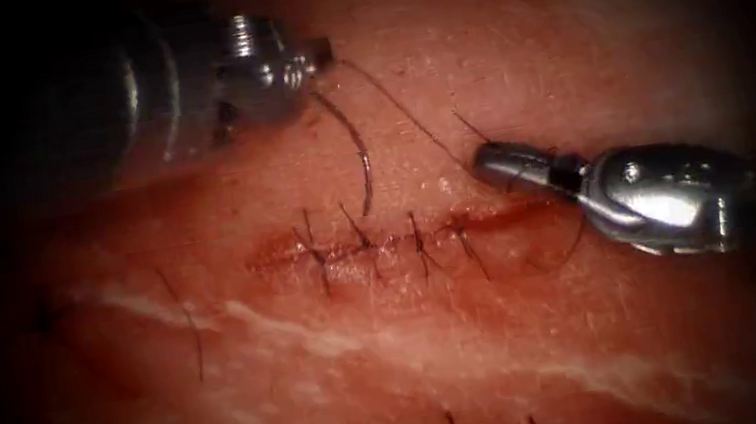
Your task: Wound Closure
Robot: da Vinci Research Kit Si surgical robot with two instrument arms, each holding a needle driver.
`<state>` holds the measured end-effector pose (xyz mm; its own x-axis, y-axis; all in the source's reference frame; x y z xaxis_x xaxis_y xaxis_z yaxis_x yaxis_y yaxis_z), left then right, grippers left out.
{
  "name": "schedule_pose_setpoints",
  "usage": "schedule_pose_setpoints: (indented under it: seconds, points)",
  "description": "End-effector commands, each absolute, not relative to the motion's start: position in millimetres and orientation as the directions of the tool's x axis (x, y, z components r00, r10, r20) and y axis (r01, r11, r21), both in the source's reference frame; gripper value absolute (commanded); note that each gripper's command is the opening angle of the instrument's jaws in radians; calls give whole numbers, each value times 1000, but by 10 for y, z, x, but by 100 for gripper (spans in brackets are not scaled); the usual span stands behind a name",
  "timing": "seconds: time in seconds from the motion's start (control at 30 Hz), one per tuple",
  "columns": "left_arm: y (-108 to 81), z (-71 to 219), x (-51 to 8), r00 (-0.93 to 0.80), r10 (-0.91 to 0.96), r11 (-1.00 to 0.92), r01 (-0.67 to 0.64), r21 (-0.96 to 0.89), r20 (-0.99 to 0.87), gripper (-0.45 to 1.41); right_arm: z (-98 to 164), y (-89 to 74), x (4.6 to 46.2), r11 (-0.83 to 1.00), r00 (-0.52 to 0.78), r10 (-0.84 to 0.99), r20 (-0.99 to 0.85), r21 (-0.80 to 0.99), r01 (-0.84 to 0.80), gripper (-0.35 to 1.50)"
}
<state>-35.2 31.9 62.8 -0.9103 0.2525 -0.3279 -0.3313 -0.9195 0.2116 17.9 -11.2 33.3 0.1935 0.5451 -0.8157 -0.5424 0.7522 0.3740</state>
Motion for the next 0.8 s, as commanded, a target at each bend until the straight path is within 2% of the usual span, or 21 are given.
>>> schedule_pose_setpoints:
  seconds: [0.03, 0.27, 0.57, 0.8]
  points:
    - [318, 636, -359, -909, 255, -919, -334, 212, -329, -45, 340, -129, 179, 755, 198, 545, -815, 374, -539, -35]
    - [411, 666, -365, -894, 311, -893, -390, 223, -322, -45, 348, -153, 178, 768, 202, 517, -832, 346, -538, -35]
    - [444, 699, -389, -901, 309, -890, -387, 241, -304, -45, 348, -198, 168, 779, 208, 491, -846, 320, -539, -35]
    - [475, 727, -378, -910, 289, -897, -366, 250, -296, -45, 334, -216, 167, 785, 211, 482, -850, 312, -534, -35]
